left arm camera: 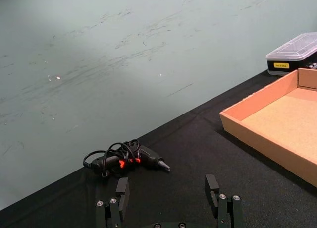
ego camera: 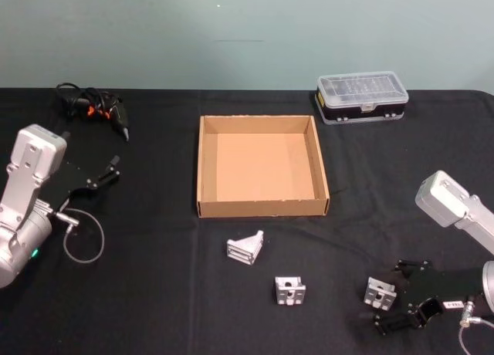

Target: Use one hand to pick up the angle iron from the table and place it into the box.

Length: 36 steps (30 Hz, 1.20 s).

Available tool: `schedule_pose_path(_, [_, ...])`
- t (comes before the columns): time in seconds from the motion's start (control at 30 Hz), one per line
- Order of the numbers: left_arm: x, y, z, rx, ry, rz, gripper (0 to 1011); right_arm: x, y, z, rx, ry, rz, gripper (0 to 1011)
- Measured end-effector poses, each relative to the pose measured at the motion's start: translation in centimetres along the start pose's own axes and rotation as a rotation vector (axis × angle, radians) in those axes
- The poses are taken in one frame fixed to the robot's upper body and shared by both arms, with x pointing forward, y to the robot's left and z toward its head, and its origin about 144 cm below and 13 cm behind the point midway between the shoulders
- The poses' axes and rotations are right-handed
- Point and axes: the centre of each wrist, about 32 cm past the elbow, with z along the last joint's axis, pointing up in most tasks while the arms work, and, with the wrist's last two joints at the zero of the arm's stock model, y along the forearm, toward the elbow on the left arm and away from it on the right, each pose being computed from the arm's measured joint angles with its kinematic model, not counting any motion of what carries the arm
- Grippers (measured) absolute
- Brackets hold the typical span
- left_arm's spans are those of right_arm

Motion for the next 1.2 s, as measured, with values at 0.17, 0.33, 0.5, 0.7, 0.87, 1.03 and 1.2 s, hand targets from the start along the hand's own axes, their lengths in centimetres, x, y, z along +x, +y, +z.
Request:
schedule_pose_path(0.17, [0.0,0.0,0.0,0.0,0.0,0.0,1000,-0.11,0.08,-0.04,-0.006,-0.003,-0.007,1004])
schedule_pose_path(0.33, [0.0,0.0,0.0,0.0,0.0,0.0,1000,-0.31,0.09,-0.14,-0.013,-0.006,-0.02,1004])
schedule_pose_path(0.5, [0.0,0.0,0.0,0.0,0.0,0.0,1000,-0.37,-0.06,-0.17,-0.011,-0.007,-0.034,940])
schedule_pose_path(0.7, [0.0,0.0,0.0,0.0,0.0,0.0,1000,-0.46,-0.18,-0.23,-0.003,-0.004,-0.056,776])
schedule_pose_path(0.87, [0.0,0.0,0.0,0.0,0.0,0.0,1000,-0.5,-0.28,-0.4,0.006,-0.002,-0.063,627])
schedule_pose_path(1.03, [0.0,0.0,0.0,0.0,0.0,0.0,1000,-0.51,-0.36,-0.5,0.011,0.0,-0.066,459])
schedule_pose_path(1.2, [0.0,0.0,0.0,0.0,0.0,0.0,1000,-0.46,-0.34,-0.65,0.015,0.003,-0.067,305])
